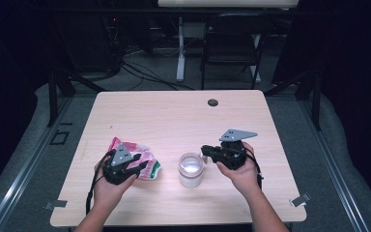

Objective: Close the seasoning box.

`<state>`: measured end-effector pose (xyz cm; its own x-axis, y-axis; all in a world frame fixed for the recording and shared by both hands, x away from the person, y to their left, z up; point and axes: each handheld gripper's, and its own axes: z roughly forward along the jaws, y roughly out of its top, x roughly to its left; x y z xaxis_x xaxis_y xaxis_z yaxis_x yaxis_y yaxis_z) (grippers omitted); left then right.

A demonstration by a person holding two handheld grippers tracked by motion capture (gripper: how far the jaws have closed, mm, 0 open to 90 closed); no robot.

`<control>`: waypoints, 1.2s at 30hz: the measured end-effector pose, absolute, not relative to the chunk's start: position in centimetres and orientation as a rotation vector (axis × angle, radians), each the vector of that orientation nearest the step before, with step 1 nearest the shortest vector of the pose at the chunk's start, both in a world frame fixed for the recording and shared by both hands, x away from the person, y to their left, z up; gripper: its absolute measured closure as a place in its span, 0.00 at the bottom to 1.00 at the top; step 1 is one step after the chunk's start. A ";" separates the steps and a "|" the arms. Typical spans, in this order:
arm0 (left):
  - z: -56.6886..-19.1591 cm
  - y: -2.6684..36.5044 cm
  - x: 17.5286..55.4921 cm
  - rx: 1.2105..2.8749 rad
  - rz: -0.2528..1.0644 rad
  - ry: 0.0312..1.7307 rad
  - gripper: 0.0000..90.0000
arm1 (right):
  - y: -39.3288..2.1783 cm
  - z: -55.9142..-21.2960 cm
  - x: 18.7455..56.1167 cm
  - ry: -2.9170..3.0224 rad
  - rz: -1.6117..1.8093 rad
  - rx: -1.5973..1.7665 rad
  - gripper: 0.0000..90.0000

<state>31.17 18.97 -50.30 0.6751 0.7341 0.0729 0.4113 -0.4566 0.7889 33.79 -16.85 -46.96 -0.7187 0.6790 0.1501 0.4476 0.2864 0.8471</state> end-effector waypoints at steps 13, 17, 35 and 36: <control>-52.2 22.5 30.8 2.075 0.586 0.975 0.49 | -18.2 -47.1 34.4 2.250 1.358 1.102 0.72; -53.1 23.5 30.9 2.051 0.578 1.012 0.49 | -18.5 -47.5 34.6 2.229 1.360 1.130 0.69; -54.8 25.0 32.2 2.048 0.579 1.103 0.48 | -21.1 -51.4 36.2 2.158 1.257 1.307 0.61; -54.9 25.1 32.3 2.047 0.575 1.107 0.48 | -21.3 -51.7 36.3 2.154 1.252 1.328 0.61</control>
<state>32.31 25.07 -54.90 0.5303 0.8468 0.0422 0.5217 -0.3651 0.7710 36.26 -21.29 -51.71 -0.5184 0.8384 0.1682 0.5610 0.1851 0.8069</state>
